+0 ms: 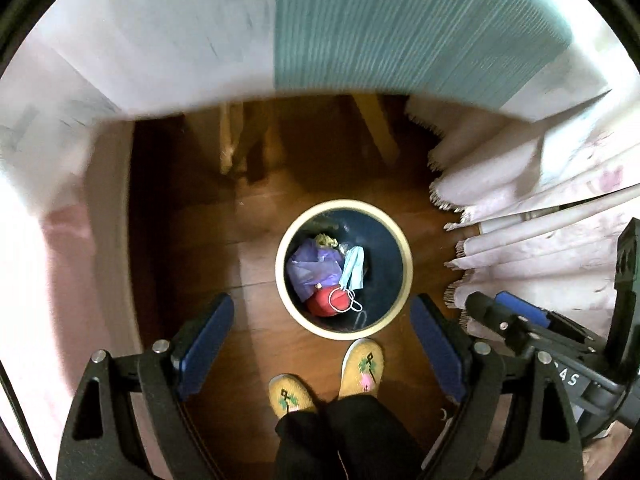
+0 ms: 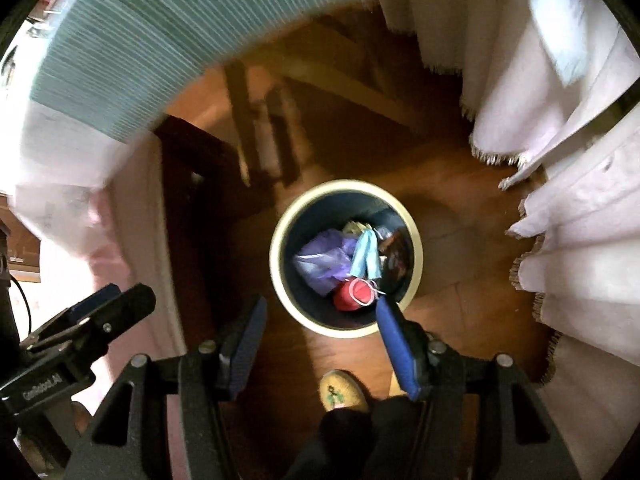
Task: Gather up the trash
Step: 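Raise both grippers back toward the table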
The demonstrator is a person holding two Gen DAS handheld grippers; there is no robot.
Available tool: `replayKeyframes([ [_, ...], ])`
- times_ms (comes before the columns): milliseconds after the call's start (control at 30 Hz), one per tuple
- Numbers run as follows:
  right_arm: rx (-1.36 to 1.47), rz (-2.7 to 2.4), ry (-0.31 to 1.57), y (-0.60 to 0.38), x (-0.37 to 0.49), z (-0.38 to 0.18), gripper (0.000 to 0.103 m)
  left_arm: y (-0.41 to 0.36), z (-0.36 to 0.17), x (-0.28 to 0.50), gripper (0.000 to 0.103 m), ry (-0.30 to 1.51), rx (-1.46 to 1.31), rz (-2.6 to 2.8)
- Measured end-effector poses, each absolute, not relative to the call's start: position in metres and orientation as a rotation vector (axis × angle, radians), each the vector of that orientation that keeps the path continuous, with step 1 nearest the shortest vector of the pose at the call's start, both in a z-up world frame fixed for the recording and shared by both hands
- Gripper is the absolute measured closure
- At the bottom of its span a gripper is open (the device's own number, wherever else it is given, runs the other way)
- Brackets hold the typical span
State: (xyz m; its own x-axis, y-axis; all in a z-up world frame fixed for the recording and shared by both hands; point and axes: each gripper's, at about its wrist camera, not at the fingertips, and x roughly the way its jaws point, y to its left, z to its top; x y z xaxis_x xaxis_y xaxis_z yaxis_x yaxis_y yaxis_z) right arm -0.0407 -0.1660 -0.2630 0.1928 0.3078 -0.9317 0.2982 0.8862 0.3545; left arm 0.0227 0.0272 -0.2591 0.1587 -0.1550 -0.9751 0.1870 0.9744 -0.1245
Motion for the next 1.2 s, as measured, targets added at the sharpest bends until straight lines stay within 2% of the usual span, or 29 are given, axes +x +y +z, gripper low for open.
replayKeyframes([
  [233,0.500,0.068,1.293,-0.158,-0.032,-0.157,0.044,0.039,-0.143,0.023,0.015,1.285,0.012,-0.241],
  [367,0.467,0.120,1.230,-0.148,-0.022,-0.098,0.039,0.043,-0.089,0.026,0.015,1.232,0.005,-0.232],
  [533,0.451,0.163,1.160,-0.145,-0.010,-0.040,0.039,0.047,-0.028,0.030,0.015,1.148,-0.004,-0.221],
  [967,0.282,0.263,0.934,-0.150,0.034,0.074,0.039,0.041,0.075,0.055,0.015,0.944,-0.023,-0.144],
  [1200,0.195,0.324,0.863,-0.155,0.067,0.108,0.038,0.029,0.097,0.074,0.014,0.889,0.017,-0.100],
])
